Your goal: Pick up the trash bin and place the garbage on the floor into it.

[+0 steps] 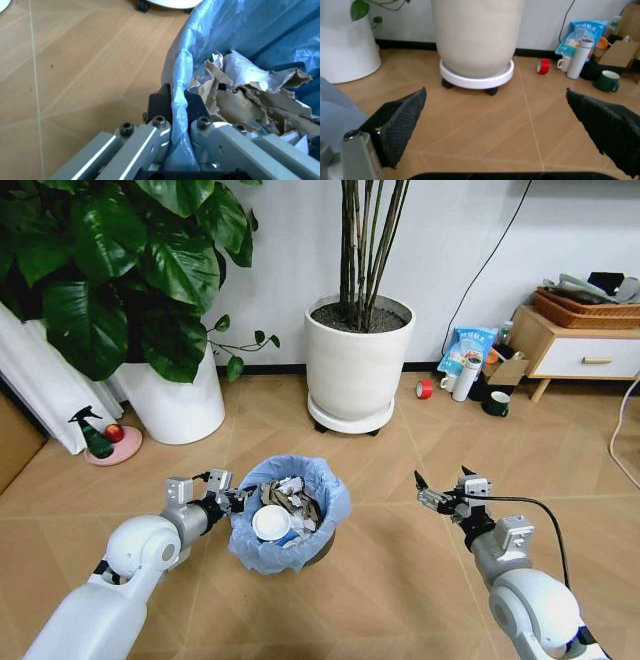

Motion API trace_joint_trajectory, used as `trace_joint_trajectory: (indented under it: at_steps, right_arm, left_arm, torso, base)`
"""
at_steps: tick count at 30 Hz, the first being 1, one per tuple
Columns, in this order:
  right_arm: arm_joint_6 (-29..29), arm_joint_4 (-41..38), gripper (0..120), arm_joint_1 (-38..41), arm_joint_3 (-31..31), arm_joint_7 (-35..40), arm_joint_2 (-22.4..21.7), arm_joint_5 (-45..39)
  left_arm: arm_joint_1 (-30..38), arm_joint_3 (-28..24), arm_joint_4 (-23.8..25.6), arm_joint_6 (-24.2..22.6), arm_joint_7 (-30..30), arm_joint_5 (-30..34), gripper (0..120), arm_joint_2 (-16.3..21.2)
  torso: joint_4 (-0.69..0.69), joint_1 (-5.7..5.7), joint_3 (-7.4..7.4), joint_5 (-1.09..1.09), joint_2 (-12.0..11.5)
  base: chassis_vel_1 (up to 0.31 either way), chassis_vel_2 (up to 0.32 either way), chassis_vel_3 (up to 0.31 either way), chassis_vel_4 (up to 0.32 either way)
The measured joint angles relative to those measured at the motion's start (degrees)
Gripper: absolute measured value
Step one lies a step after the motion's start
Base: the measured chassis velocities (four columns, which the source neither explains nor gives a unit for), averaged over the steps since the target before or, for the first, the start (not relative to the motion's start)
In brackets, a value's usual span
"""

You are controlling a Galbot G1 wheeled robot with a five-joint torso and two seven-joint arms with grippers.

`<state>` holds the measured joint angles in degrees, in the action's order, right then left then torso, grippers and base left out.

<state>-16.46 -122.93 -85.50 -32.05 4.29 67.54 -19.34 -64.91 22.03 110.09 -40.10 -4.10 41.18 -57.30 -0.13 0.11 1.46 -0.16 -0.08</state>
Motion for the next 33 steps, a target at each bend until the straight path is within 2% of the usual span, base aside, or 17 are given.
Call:
trace_joint_trajectory:
  at_steps: [33]
  right_arm:
    - [0.58, 0.24, 100, -1.50, -0.28, -0.13, 0.45, 1.16]
  left_arm:
    - [-1.10, 0.08, 0.21, 0.25, -0.12, -1.80, 0, -1.99]
  torso:
    - [0.00, 0.00, 0.00, -0.03, 0.00]
  base:
    - [0.231, -0.111, -0.235, 0.108]
